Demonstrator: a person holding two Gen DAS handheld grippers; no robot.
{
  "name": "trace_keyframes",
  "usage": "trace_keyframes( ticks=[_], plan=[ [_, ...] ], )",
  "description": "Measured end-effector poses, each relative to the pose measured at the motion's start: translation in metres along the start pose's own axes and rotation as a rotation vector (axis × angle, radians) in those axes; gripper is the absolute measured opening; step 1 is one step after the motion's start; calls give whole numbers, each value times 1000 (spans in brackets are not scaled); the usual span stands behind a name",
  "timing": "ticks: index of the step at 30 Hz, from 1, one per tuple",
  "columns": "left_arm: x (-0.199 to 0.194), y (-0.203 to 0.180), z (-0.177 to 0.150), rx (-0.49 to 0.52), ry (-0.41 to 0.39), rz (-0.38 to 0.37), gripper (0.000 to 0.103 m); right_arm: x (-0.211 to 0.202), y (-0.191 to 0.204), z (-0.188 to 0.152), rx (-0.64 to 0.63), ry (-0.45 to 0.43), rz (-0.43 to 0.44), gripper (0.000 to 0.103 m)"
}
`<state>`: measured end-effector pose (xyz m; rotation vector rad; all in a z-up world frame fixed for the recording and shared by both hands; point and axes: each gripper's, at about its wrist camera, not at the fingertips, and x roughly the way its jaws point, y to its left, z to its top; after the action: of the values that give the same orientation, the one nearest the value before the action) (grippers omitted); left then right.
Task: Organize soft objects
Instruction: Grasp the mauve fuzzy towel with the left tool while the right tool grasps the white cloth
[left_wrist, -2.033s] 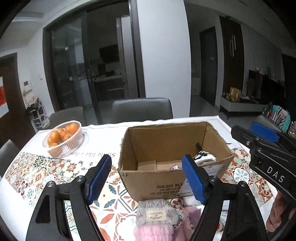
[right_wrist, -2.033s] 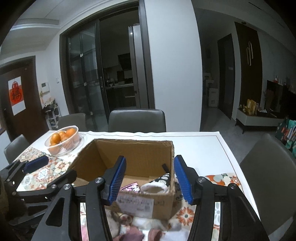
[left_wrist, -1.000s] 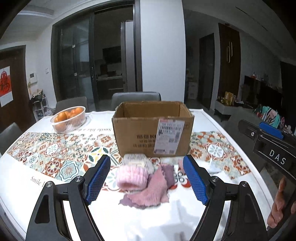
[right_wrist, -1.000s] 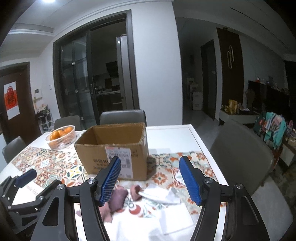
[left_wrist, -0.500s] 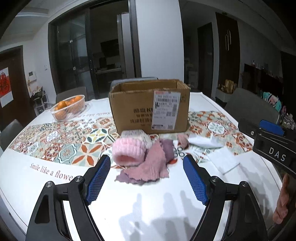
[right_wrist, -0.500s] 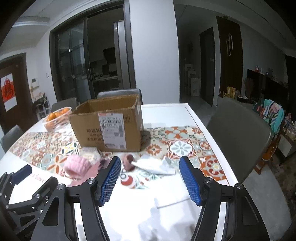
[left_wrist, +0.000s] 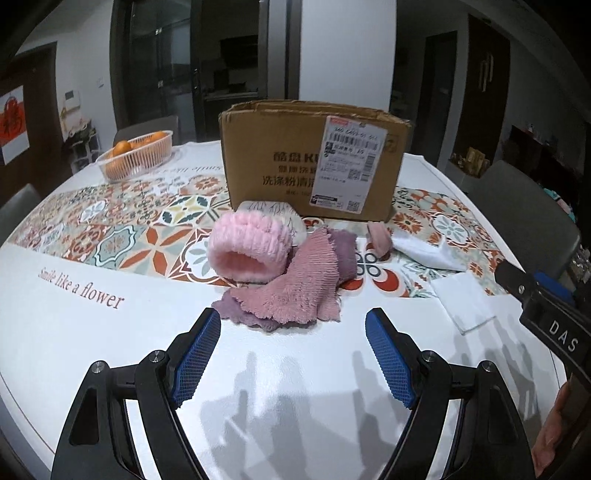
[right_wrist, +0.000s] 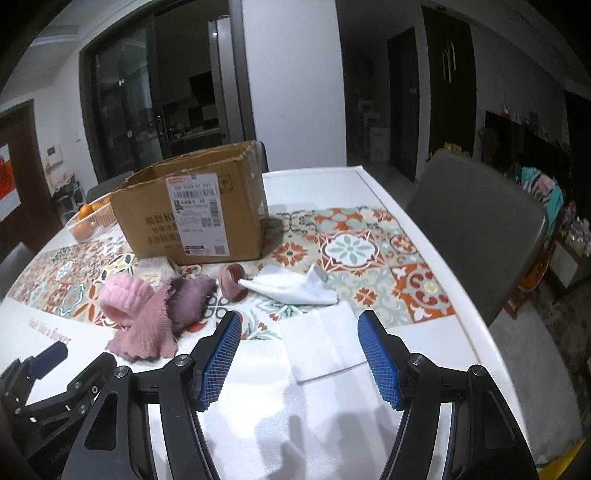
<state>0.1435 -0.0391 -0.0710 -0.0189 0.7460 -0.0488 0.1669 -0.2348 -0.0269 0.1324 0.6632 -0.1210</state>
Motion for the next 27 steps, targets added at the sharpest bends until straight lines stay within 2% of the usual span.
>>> trace_keyframes(
  ticks=[9,12,16,24,27],
  plan=[
    [35,-3,8,-15,51,5,81,43,-9,-7,71,88,-3,67],
    [46,-5,11,-19,68,6,81,54,-10,-9,62,113,-14,67],
    [62,-4,15,-73,122,-11,81,69,-10,-10,56,152,-19,67],
    [82,-5,21,-86,144,24,81,94,-10,-15,70,246,-46,67],
    [94,-3,22,-110,179,29,81,97,-6,-14,44,249,-70,67]
  ],
)
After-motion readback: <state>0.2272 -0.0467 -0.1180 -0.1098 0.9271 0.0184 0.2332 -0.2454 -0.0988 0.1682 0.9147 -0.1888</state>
